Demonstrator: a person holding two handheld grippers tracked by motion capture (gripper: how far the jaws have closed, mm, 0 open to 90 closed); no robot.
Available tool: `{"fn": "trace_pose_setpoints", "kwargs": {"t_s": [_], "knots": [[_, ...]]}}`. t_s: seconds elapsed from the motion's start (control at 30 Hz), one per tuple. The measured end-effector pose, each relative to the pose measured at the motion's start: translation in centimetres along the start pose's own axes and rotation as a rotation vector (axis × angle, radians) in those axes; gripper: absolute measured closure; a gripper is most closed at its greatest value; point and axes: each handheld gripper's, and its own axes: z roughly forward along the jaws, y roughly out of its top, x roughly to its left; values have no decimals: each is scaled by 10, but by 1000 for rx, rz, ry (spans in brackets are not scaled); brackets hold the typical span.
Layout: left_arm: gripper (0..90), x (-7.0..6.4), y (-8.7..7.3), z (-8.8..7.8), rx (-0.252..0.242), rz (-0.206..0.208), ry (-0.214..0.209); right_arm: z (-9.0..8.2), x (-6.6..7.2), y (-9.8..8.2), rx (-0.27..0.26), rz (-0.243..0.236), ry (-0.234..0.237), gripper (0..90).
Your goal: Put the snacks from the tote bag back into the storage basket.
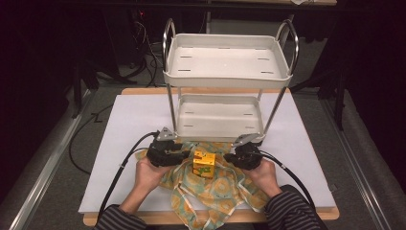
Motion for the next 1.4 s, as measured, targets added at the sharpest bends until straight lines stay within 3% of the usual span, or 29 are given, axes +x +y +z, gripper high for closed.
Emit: {"fn": "trace_pose_setpoints", "kwargs": {"t_s": [0.13,0.17,0.23,0.37,0.47,0.7,0.77,1.0,1.27,1.4], "knots": [[576,0,-1,9,15,1,-7,0,0,0,1,1,0,890],[638,3,-2,13,47,7,0,1,-1,0,2,0,1,890],[683,4,-3,14,57,3,-4,1,-1,0,1,0,1,890],[879,4,-4,15,99,21,-5,2,0,0,4,-3,-3,890],[897,2,-7,17,135,40,11,2,1,0,2,-1,-5,891],[900,3,-14,27,220,52,10,4,1,-1,14,-5,-7,891],[899,1,-17,29,233,46,8,7,0,-2,33,-6,1,890],[890,-6,-26,28,254,87,24,16,1,-4,78,-17,18,887],[766,-9,-35,30,263,91,6,21,3,-6,103,-36,12,842],[638,-12,-38,32,274,98,-6,23,2,-8,132,-49,16,750]]}}
